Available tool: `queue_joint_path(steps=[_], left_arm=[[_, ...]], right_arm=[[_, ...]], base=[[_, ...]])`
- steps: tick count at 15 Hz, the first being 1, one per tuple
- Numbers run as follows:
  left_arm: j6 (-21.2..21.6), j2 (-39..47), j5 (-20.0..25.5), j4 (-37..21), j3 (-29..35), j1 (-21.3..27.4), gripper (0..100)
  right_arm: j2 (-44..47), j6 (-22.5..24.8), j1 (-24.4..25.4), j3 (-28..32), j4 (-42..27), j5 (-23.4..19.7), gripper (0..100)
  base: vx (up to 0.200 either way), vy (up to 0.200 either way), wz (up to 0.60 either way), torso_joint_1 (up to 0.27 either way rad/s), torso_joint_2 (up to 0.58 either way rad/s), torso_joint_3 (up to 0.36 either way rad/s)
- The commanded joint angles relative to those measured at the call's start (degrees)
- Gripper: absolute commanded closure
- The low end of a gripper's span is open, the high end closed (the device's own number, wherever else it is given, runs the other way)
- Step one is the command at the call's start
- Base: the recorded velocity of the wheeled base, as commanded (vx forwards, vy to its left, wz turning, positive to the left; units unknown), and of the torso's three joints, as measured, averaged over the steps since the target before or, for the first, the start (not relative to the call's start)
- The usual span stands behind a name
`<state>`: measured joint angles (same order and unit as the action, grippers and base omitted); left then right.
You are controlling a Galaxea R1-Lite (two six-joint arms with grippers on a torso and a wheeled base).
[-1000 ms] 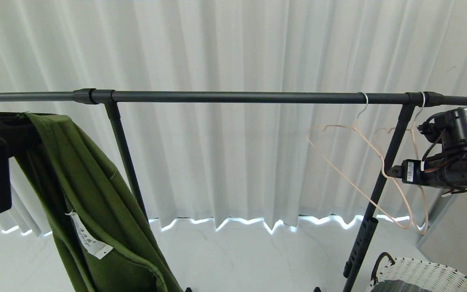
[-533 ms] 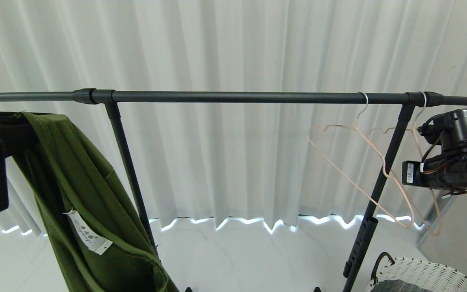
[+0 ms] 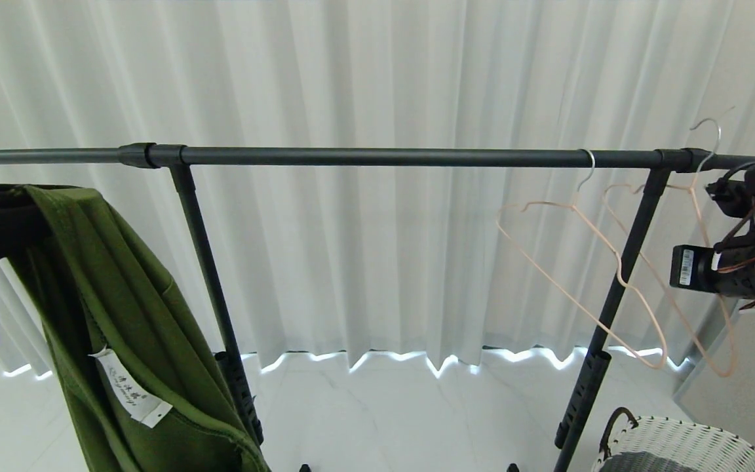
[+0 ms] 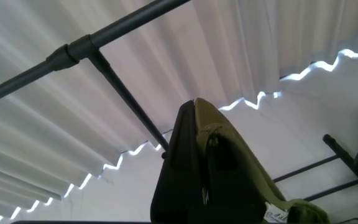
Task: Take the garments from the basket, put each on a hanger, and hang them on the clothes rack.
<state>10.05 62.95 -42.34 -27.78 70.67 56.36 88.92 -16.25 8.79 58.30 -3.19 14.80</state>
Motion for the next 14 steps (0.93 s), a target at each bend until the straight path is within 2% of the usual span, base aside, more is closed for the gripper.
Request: queue_joint_path(steps=[1,4,7,9,14], left_arm=[[0.33,-1.25,-0.03,0.01,-0.53,-0.02,100],[2.79,-2.48,-0.03,0.01,-0.88,-0.19,100],[6.39,-4.94,-0.03,0.01,-2.38,-0.37,100],[6.92,-5.21,-0.03,0.01,-2.38,-0.46,100],[6.92,-5.12,-0.03,0.1,-2.29,-0.46,100]], right_arm=[[-6.04,0.08,0.09,-4.07,-0.15,0.05,100],[-12.45,0.34,0.09,-11.45,-0.15,-0.03,100],[-19.05,2.45,0.18,-17.95,-0.23,-0.03,100],[-22.56,4.3,0.18,-21.03,-0.67,-0.03,100],[-26.34,5.79,0.18,-22.08,-2.17,-0.3,100]], base=[[0.0,0.0,0.0,0.0,0.0,0.0],[0.0,0.0,0.0,0.0,0.0,0.0],[-0.2,0.0,0.0,0.009,0.01,-0.001],[-0.2,0.0,0.0,-0.005,0.01,0.005],[-0.2,0.0,0.0,-0.003,0.0,0.006]])
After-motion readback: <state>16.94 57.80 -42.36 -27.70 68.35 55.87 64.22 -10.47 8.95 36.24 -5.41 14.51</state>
